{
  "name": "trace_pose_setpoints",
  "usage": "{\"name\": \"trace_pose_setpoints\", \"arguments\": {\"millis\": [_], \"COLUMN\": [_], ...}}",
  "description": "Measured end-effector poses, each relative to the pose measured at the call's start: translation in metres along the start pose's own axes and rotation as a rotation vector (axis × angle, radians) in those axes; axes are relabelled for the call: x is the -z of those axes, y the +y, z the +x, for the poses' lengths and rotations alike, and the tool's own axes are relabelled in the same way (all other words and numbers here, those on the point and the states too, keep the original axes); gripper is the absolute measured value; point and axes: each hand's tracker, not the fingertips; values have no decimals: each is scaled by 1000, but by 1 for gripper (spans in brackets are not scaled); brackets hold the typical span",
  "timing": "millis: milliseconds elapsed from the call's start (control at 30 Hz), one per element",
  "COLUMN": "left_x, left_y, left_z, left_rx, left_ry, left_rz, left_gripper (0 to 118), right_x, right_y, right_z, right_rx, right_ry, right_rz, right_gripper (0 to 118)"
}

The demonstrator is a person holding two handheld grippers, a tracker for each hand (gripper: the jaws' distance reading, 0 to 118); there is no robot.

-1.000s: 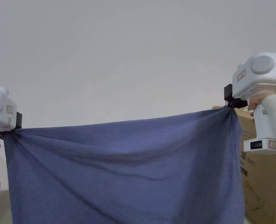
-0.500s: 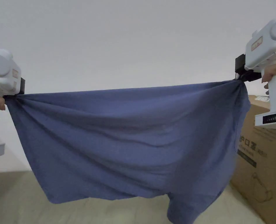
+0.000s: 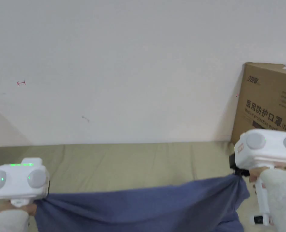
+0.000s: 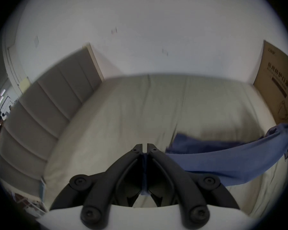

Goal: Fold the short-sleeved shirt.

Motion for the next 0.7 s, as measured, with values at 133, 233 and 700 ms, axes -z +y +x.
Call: {"name": "trace_pose_setpoints", "arguments": {"millis": [133, 233, 700], "left_x": [28, 20, -166], "left_y": [-57, -86, -226], "left_z": [-3, -15, -94], "left_rx": [12, 25, 11], "left_ry": [-4, -18, -146], "left_rz": [-98, -106, 26], "left_gripper": [3, 3, 3], "right_x": [46, 44, -132], "right_y": [-59, -93, -292], "right_z": [15, 27, 76], "right_rx": [3, 17, -37], "right_ry": [8, 6, 70], "right_rz": [-110, -132, -50], "right_gripper": [7, 7, 7]}}
